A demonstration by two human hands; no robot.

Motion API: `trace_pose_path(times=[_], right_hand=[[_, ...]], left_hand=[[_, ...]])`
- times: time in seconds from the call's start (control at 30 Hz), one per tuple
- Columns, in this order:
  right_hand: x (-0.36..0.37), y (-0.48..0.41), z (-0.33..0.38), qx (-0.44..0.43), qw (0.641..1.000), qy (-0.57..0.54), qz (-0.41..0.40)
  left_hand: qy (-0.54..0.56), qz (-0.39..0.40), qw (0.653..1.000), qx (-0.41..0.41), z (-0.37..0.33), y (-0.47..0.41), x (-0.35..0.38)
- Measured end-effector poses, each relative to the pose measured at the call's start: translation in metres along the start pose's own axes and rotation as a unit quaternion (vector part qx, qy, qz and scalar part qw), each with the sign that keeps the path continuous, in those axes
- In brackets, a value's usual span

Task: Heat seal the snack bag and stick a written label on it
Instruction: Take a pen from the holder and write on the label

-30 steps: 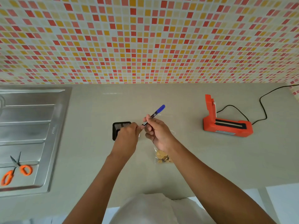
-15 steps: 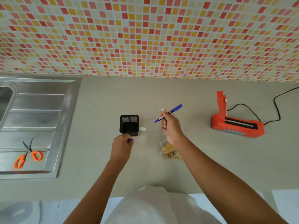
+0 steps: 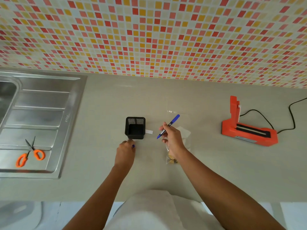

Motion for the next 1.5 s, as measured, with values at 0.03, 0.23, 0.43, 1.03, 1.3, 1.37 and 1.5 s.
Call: trace_pose_path(times=[0.03,0.23,0.43,1.03,1.3,1.37,1.5], right_hand=[[0.000,-0.001,0.001,-0.004,1.000,0.002,-0.002],[-0.006,-0.003,0.008,-0.045,0.998,0.044,-0.027],[-0.028,-0.003,0.018,-0.126,0.981,0.113,-0.089],[-0.039,-0.014,0.023,-0.163,0.976,0.103,-0.103],[-0.026,-0.012,0.031,-0.235,0.958,0.115,-0.117],[-0.020,-0.010,0.030,-0.245,0.955,0.118,-0.117],[-0.005,-0.010,0.025,-0.241,0.957,0.123,-0.103]], left_hand=[[-0.004,-0.004,1.000,0.005,-0.002,0.002,-0.002],[0.016,-0.018,0.998,0.064,-0.039,0.009,0.007],[-0.062,0.008,0.990,0.123,-0.090,0.000,0.029],[-0.239,0.062,0.966,0.069,-0.118,-0.029,0.030],[-0.212,0.067,0.971,0.083,-0.121,-0.026,0.030],[-0.206,0.062,0.973,0.085,-0.119,-0.023,0.029],[-0.123,0.044,0.990,0.056,-0.109,-0.017,0.025]])
Point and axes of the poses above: each hand's wrist, its own y-axis away from the middle knuckle, its own x-axis out of the palm, z = x × y, the point moved 8 cm from there along -y, towards the middle knuckle, and after that the axes turned 2 degrees about -z, right-handed, at the moved point
